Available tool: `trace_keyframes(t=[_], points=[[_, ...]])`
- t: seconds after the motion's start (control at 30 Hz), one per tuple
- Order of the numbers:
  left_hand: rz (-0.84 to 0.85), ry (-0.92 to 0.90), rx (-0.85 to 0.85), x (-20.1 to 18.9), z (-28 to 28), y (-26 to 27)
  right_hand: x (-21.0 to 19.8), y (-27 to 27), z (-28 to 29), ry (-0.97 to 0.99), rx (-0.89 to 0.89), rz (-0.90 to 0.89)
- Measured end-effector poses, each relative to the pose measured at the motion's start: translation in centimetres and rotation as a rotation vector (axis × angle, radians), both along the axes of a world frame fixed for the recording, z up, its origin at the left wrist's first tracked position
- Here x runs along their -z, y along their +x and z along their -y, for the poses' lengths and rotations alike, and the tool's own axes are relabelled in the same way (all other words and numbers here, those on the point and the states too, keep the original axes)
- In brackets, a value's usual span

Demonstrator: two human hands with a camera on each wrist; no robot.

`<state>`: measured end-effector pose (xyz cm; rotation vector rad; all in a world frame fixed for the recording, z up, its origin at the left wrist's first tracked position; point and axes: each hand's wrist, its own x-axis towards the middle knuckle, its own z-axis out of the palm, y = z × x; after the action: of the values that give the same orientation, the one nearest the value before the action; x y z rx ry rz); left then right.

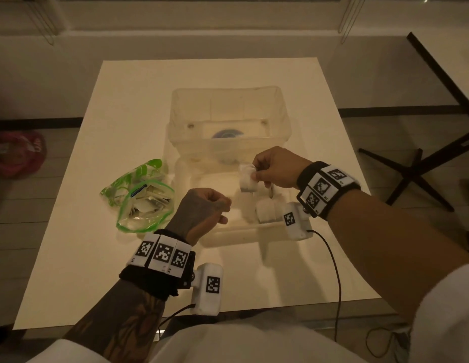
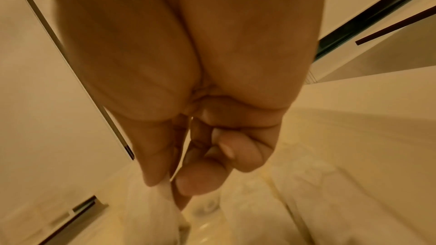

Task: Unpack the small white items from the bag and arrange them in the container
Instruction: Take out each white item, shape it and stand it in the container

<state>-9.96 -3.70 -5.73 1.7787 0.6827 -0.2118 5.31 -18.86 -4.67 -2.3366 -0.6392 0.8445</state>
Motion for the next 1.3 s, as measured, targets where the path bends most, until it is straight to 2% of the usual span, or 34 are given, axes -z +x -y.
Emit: trace_keyframes(t=[0.17,0.3,0.5,0.87,1.13,1.3], points=[[-0.083,0.122,0.141,0.5,0.2,-0.3,1.5,0.9,-1.7,-0.043,0.043,0.021],[-0.102,0.179,0.175,0.8,0.3,-0.3,2.0,1.5,-2.9,-0.081,0.064,0.046],[-0.118,0.176,0.183,0.8,0.0,-0.1,2.7,2.1,-3.8,-0.233,0.032,0.183],[-0.111,0.173,0.208,0.6,-0.1,-0.3,3.4,3.2,-4.8,-0.441,0.002,0.317],[-0.121,0.179,0.205,0.5,0.1,-0.2,3.7,3.1,-5.5,-0.501,-0.013,0.27],[-0.127,0.177,0.202,0.4,0.1,-0.1,3.4,2.7,-5.5,-0.413,0.062,0.252]])
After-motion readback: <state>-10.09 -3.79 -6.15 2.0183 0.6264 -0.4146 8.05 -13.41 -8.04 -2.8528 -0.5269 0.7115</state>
